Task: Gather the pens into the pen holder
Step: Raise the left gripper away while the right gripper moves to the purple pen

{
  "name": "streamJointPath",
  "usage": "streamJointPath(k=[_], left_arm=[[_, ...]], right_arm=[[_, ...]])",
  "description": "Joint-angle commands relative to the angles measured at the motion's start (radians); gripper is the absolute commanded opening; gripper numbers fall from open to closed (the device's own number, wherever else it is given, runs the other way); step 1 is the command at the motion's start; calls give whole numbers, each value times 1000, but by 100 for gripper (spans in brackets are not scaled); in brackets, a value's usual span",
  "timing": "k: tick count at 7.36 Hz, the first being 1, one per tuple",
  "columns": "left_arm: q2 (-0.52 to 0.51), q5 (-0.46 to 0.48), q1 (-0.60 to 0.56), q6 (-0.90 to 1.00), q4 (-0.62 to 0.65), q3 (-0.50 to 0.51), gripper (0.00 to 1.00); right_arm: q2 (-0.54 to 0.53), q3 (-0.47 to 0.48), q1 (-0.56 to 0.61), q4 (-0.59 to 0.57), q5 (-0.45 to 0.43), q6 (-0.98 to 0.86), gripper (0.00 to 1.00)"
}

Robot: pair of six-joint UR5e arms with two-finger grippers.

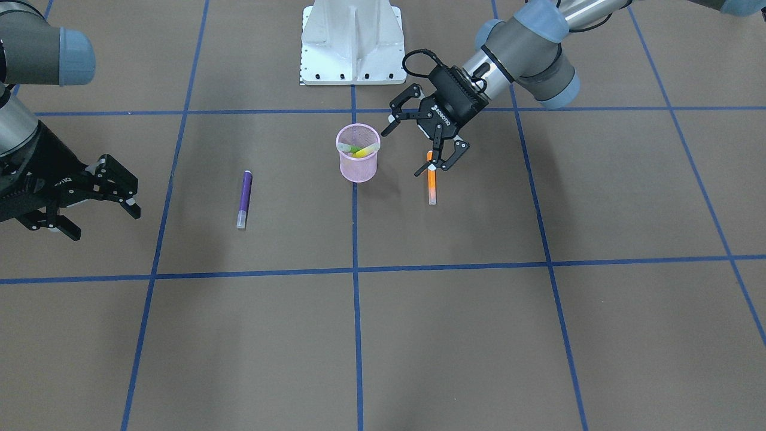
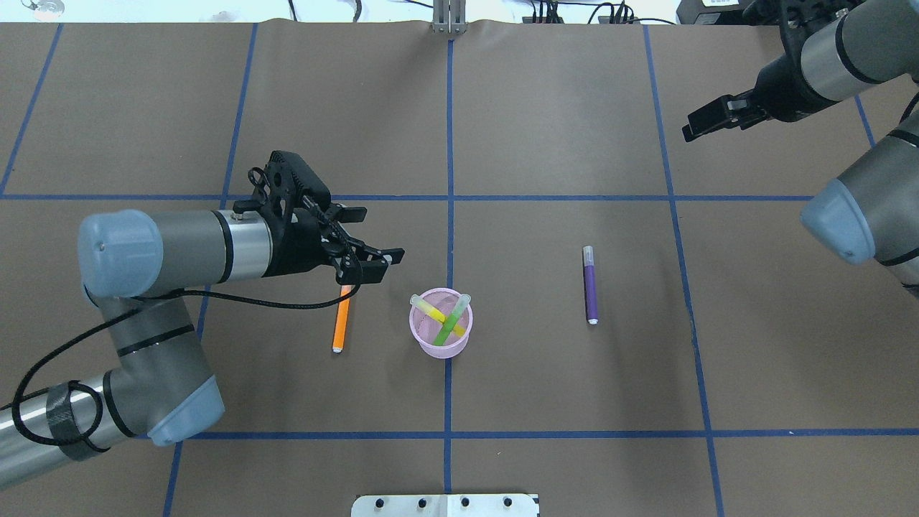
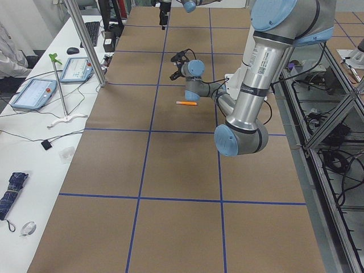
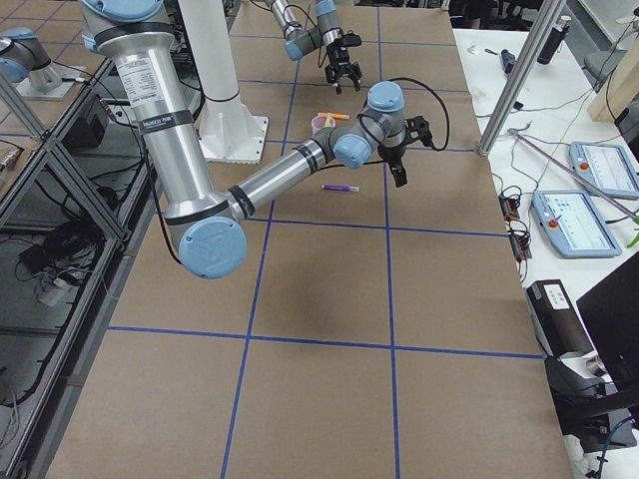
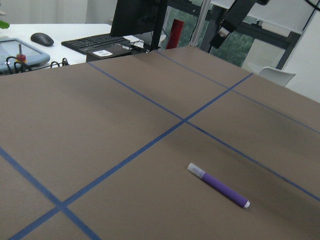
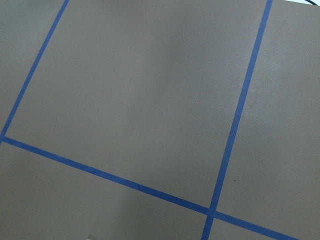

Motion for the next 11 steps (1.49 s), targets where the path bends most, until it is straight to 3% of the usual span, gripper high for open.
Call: streamJointPath(k=[1,3,5,7,11], left_arm=[[1,-61,-92,-24,372,-99,99],[6,-64,-139,-5,651,-193,100],[0,-249,-255,38,788,-205,100],[3,-274,-272,75,791,-208,100],[1,-270,-272,72,791,-231,100]], right_arm=[[0,5,-13,2,-10,78,100],[1,6,-98,2,-91,223,99],[6,6,-219,0,-220,337,99],[16,-6,-365,-18,-370,370,99],[21,-58,-508,-18,-474,466,94]])
